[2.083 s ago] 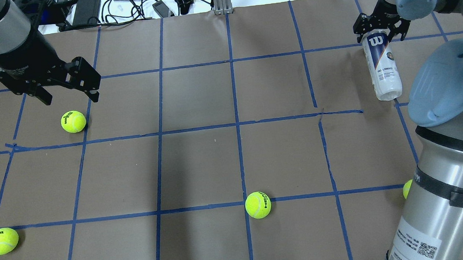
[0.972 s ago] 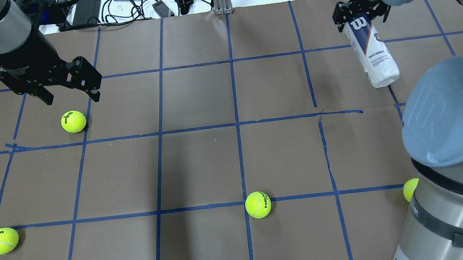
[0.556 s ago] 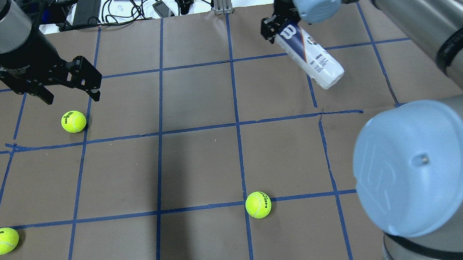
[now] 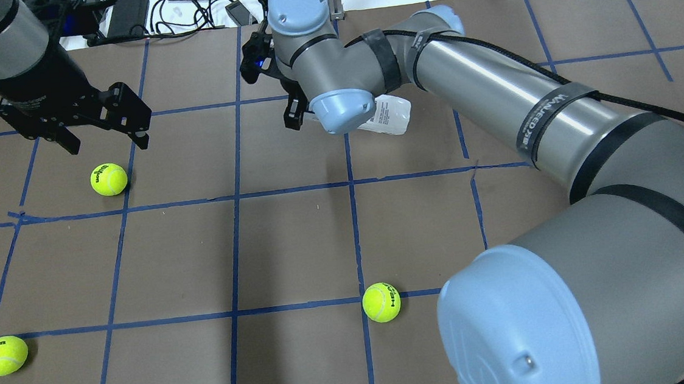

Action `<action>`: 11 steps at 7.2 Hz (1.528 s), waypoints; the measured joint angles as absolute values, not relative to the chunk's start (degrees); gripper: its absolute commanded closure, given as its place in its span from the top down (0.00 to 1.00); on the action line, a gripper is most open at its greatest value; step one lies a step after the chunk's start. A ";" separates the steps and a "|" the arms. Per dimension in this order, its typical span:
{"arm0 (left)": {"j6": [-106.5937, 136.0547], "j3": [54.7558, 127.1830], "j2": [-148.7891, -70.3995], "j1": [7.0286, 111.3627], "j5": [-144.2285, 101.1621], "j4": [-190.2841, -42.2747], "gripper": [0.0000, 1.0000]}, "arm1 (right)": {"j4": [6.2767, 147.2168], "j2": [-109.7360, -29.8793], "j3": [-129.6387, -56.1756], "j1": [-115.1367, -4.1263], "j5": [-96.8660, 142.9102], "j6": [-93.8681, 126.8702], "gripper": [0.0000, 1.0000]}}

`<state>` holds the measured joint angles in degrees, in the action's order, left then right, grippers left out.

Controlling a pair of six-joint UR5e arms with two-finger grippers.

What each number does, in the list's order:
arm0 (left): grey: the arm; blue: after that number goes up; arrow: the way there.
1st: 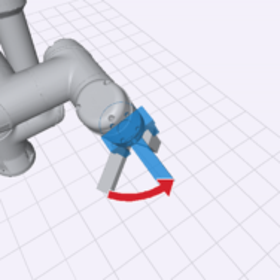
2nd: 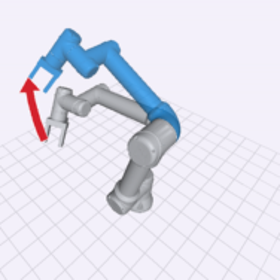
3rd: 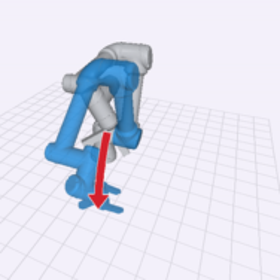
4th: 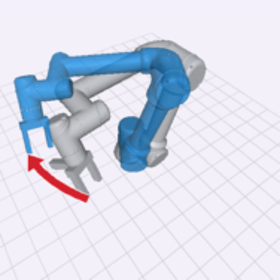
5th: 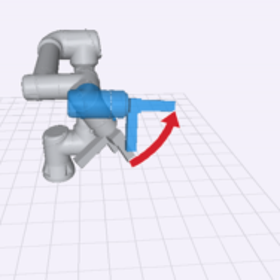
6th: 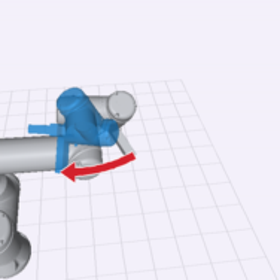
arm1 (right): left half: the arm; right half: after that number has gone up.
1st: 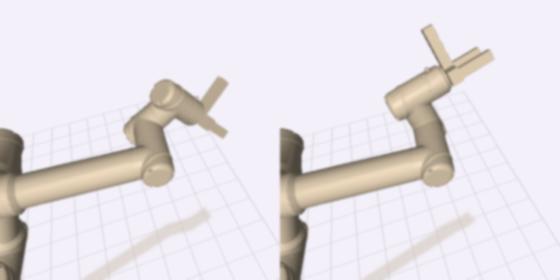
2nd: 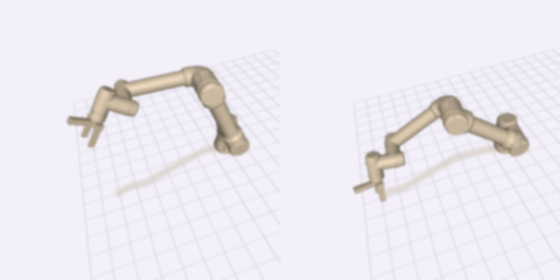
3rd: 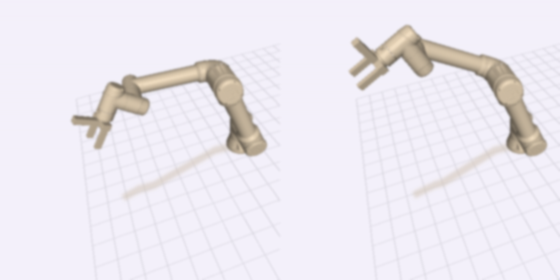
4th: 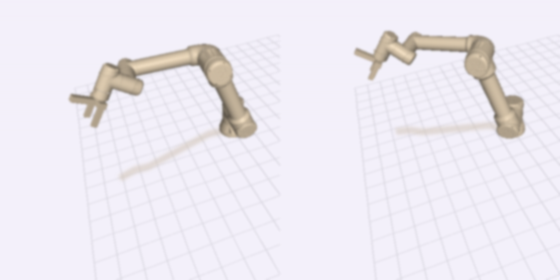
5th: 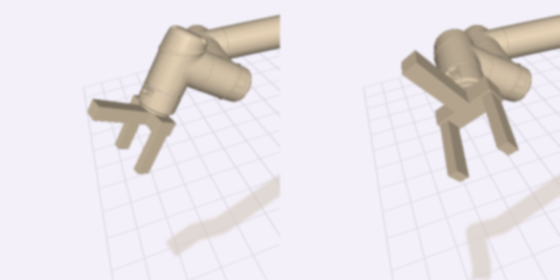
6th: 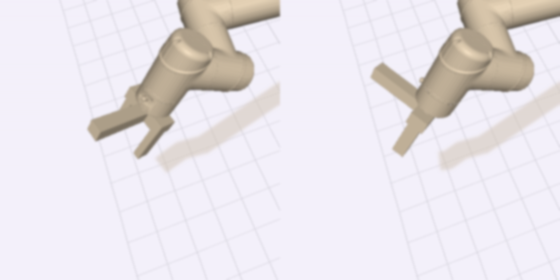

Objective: Lift up tennis ball bucket
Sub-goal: 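Carry the can toward the table center and lay it on its side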

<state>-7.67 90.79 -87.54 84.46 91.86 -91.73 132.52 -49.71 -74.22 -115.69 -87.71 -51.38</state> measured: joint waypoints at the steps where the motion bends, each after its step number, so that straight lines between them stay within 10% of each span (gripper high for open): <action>1: -7.73 90.79 -87.52 84.46 91.88 -91.75 1.00 | 134.85 -48.49 -74.89 -118.47 -87.15 -54.52 0.42; 4: -7.80 90.81 -87.47 84.46 91.87 -91.76 1.00 | 135.58 -46.80 -75.30 -121.28 -86.93 -57.78 0.62; 5: -7.91 90.84 -87.42 84.46 91.88 -91.76 1.00 | 135.53 -46.72 -75.32 -121.45 -86.90 -57.80 1.00; 11: -8.19 90.87 -87.45 84.46 91.91 -91.83 1.00 | 127.82 -52.14 -75.39 -115.80 -87.25 -56.11 1.00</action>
